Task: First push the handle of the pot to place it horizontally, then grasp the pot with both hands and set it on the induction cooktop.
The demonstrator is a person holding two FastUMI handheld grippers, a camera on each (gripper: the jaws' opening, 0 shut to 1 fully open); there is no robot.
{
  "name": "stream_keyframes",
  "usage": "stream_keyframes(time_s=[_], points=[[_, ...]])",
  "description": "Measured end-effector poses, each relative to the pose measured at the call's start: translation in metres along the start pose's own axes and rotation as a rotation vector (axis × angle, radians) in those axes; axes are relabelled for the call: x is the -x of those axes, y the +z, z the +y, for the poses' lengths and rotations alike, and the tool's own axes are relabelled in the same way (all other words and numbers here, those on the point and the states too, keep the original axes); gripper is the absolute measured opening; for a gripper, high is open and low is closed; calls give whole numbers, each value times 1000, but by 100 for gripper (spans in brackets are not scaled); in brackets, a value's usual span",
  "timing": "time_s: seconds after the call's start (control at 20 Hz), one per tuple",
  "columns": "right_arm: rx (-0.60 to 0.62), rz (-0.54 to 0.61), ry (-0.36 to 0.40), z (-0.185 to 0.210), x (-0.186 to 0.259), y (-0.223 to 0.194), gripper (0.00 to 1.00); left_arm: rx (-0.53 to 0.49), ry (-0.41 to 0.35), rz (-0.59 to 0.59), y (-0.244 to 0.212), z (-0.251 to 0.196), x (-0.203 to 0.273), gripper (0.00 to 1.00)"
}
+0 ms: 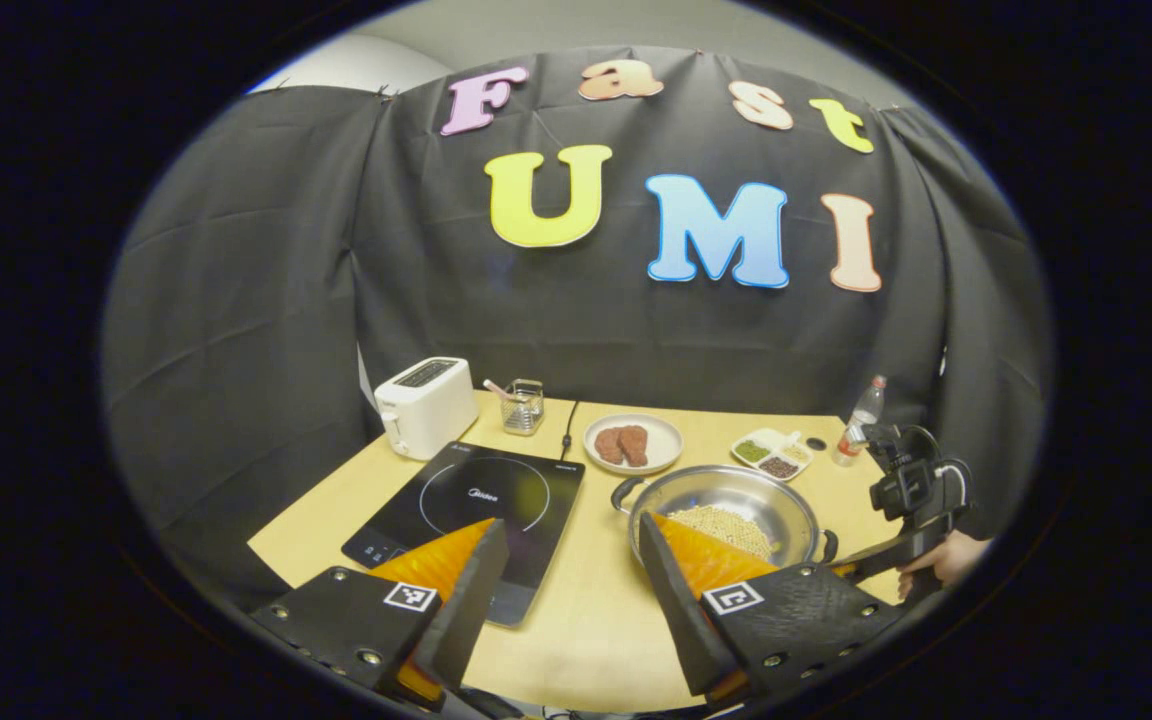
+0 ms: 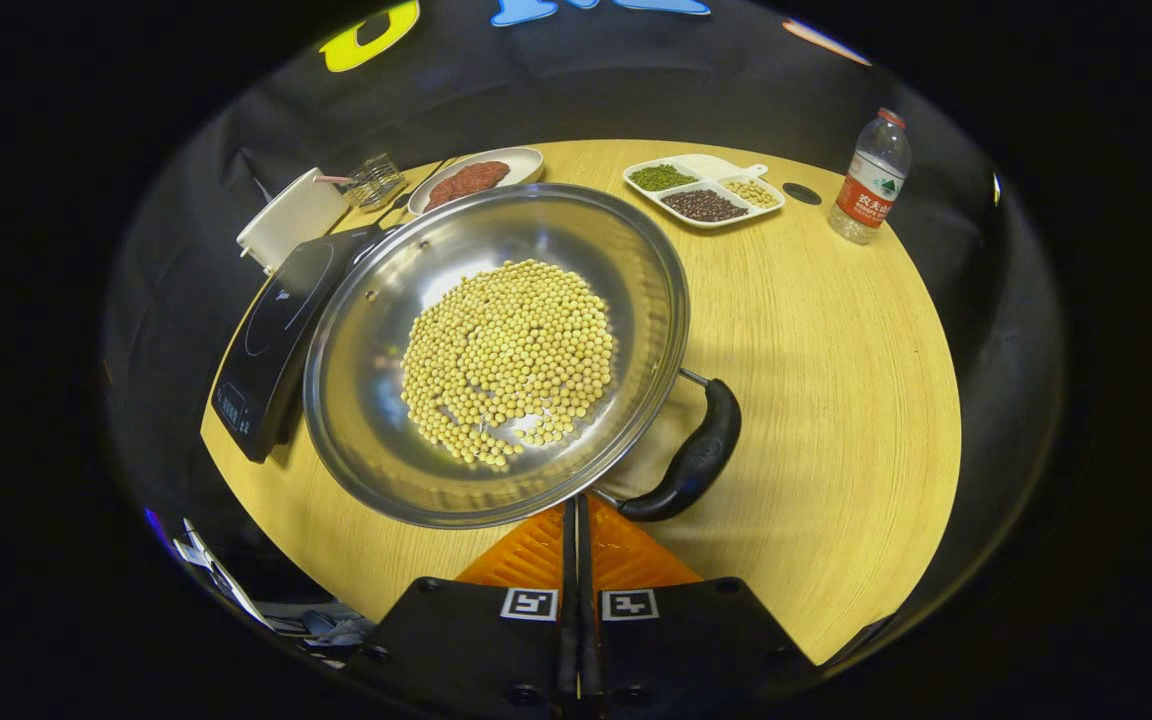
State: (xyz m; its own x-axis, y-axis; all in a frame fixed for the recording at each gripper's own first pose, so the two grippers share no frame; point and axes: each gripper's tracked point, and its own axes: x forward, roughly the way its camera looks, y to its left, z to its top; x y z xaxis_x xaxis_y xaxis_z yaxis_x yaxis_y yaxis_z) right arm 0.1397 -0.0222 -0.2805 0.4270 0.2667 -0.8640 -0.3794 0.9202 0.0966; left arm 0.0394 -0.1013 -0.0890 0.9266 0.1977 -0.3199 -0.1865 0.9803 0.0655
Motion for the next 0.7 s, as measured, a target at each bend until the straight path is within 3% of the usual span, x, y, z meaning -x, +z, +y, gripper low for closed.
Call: stream_keyframes(time_s=[0.35,0.4,0.65,0.7], points=[[-84,-27,-11,-22,-4,16,2,4,20,28,-10,-8,5,81],[-96,-33,-10,-25,-5,19,2,4,26,30,-10,-9,5,77],[-152,-56,10,-34,-9,32,2,8,54,44,-16,-20,8,81],[-158,-59,14,-36,-10,35,2,7,59,45,-16,-21,8,77]])
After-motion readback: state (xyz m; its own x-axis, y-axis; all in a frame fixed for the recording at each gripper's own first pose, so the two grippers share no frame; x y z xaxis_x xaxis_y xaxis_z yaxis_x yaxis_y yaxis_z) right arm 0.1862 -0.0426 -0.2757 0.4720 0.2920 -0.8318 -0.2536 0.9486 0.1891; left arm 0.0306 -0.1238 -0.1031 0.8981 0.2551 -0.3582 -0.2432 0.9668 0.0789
